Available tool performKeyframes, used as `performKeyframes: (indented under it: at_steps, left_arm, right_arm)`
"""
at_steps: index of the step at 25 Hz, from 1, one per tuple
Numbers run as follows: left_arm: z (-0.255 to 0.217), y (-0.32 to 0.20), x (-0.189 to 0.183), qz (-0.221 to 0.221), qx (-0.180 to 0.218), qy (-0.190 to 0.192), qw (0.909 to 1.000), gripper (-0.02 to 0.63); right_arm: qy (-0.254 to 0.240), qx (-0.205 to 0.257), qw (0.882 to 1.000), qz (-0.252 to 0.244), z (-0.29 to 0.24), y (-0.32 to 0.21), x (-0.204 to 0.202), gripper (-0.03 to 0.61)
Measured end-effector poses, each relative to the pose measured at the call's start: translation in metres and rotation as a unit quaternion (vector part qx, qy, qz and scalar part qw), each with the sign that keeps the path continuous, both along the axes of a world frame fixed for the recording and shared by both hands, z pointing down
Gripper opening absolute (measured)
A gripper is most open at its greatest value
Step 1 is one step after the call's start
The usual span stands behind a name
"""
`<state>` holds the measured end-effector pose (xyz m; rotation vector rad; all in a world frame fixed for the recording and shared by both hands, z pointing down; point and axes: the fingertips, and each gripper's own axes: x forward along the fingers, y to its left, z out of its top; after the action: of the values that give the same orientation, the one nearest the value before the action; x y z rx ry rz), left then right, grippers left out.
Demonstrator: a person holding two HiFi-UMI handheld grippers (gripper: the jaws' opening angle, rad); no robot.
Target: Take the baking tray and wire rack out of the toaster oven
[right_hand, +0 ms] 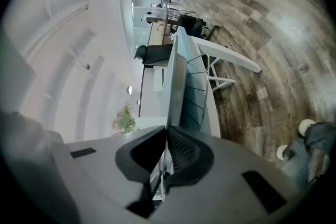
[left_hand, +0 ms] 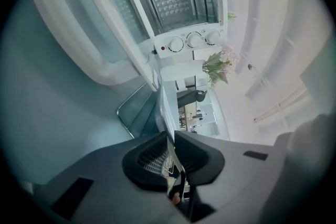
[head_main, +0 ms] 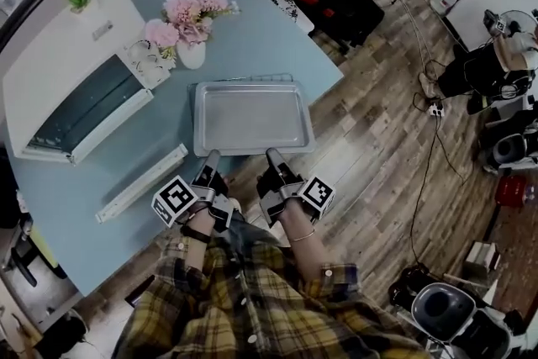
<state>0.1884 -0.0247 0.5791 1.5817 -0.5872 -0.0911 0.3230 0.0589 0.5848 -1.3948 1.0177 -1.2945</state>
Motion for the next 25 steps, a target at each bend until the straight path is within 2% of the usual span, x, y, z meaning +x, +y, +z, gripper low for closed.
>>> performKeyframes:
  at_steps: [6,13,20,25]
  left_arm:
    - [0.016,0.001,-0.011,0.001,-0.015,-0.037,0.9992,0.048]
    - [0.016,0.007,-0.027,-0.006,-0.010,-0.048,0.9988,0.060]
    - [0.012,0.014,-0.030,-0.005,-0.003,-0.043,0.9991,0.060]
    - [-0.005,0.014,-0.035,0.004,0.031,-0.046,0.9984,0.060]
  right_arm:
    - [-0.022,-0.021,0.999,0.010,0.021,-0.007,0.000,0.020]
    - [-0.037,-0.038,0.999,0.012,0.042,-0.003,-0.002,0.021]
    - [-0.011,-0.037,0.999,-0.003,0.039,-0.003,-0.001,0.024]
    - [0.029,-0.058,0.997,-0.033,0.037,0.011,-0.008,0.037]
